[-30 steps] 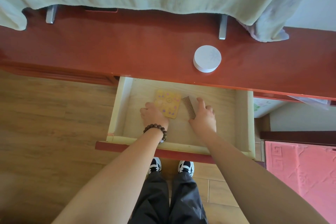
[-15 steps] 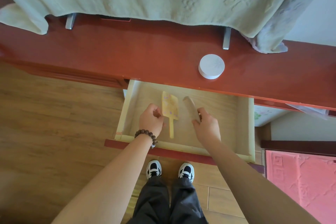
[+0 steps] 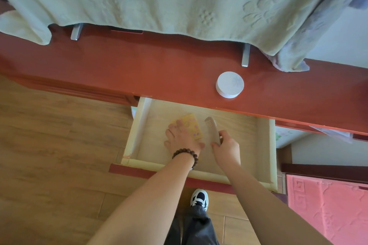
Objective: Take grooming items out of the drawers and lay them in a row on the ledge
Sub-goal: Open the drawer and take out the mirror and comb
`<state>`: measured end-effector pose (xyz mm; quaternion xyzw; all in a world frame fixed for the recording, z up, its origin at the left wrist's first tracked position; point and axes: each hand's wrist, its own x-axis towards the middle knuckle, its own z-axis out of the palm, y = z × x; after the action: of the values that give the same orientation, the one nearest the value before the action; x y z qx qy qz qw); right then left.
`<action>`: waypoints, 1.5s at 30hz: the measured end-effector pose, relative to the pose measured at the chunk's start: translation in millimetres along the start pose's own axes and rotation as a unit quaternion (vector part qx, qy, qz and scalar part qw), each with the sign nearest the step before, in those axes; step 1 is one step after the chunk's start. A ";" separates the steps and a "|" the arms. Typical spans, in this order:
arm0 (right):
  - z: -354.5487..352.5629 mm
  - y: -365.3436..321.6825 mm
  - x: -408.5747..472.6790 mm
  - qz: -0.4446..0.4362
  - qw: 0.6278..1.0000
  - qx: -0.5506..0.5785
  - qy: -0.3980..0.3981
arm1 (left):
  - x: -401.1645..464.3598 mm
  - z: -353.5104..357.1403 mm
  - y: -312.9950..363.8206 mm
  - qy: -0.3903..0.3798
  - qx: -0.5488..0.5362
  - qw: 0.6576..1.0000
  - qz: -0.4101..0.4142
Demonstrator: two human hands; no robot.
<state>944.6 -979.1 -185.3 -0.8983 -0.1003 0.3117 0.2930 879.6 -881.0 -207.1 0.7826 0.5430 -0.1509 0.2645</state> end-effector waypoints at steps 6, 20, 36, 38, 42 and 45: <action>-9.3 14.1 5.2 0.008 1.000 0.004 0.003 | 15.9 7.3 8.6 0.000 -0.055 0.998 0.006; -13.4 11.2 3.6 -0.016 1.000 0.012 -0.014 | 17.6 0.6 -2.8 0.007 0.064 0.997 0.042; -32.7 -49.6 -32.4 -0.123 0.989 0.085 -0.020 | -37.5 -97.5 -65.5 -0.079 -0.267 0.959 0.054; -39.9 -66.6 -32.6 -0.135 0.985 0.103 -0.007 | -45.2 -119.3 -71.0 -0.044 -0.318 0.946 0.054; -49.1 -100.6 -12.8 -0.130 0.981 0.139 0.020 | -25.1 -151.0 -57.0 0.028 -0.361 0.930 0.061; -45.3 -121.6 13.3 -0.110 0.986 0.126 0.025 | 10.2 -159.6 -30.4 0.055 -0.354 0.932 0.065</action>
<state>983.4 -897.1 -91.7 -0.8453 -0.1507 0.2649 0.4389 846.9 -772.7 -90.1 0.6792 0.5226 0.1113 0.5033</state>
